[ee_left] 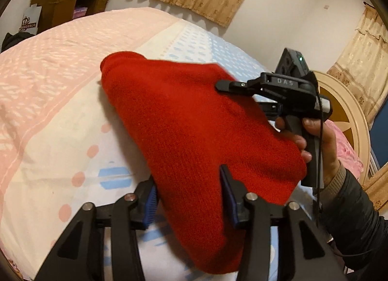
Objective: Fold small clothes
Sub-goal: 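Lay the sweater flat on the bed and open the right gripper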
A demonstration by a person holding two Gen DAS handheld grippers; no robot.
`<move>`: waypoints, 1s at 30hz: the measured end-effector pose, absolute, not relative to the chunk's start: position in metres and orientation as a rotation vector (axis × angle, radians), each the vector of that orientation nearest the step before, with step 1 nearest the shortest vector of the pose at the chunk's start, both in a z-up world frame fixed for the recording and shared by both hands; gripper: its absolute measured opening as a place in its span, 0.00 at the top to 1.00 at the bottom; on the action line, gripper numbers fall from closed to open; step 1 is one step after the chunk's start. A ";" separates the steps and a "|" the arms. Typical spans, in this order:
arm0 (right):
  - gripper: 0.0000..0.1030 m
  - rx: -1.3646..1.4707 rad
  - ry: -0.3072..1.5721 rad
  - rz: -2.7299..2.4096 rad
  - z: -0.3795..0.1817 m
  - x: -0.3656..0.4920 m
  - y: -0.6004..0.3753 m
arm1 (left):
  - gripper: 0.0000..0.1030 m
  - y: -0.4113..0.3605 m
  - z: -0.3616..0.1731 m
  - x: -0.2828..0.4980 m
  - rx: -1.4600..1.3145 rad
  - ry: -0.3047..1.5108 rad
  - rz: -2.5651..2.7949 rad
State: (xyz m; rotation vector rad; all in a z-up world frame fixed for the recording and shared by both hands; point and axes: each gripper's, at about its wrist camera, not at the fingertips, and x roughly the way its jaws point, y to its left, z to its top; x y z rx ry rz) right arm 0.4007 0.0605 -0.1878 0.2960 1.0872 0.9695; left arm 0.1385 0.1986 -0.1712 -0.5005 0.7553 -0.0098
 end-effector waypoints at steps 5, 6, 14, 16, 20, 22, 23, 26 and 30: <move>0.46 0.344 0.965 1.019 -0.156 0.370 0.022 | 0.34 0.186 -0.161 0.128 -0.446 0.722 0.010; 0.44 0.344 0.953 1.079 -0.148 0.354 0.017 | 0.32 0.181 -0.160 0.125 -0.437 0.717 0.011; 0.37 0.216 1.056 1.051 -0.183 0.288 0.006 | 0.25 0.165 -0.178 0.108 -0.401 0.770 0.013; 0.37 0.284 1.035 1.023 -0.178 0.281 -0.011 | 0.25 0.164 -0.172 0.098 -0.385 0.760 0.019; 0.34 0.237 0.920 0.980 -0.155 0.239 -0.029 | 0.25 0.157 -0.156 0.082 -0.320 0.728 0.058; 0.32 0.149 0.852 0.904 -0.145 0.218 -0.033 | 0.21 0.156 -0.146 0.076 -0.307 0.698 0.082; 0.30 0.083 0.802 0.832 -0.139 0.206 -0.031 | 0.18 0.156 -0.141 0.073 -0.304 0.681 0.091; 0.29 -0.031 0.682 0.718 -0.123 0.176 -0.031 | 0.12 0.155 -0.125 0.070 -0.295 0.632 0.095; 0.29 -0.044 0.592 0.681 -0.108 0.152 -0.041 | 0.06 0.152 -0.109 0.064 -0.267 0.583 0.094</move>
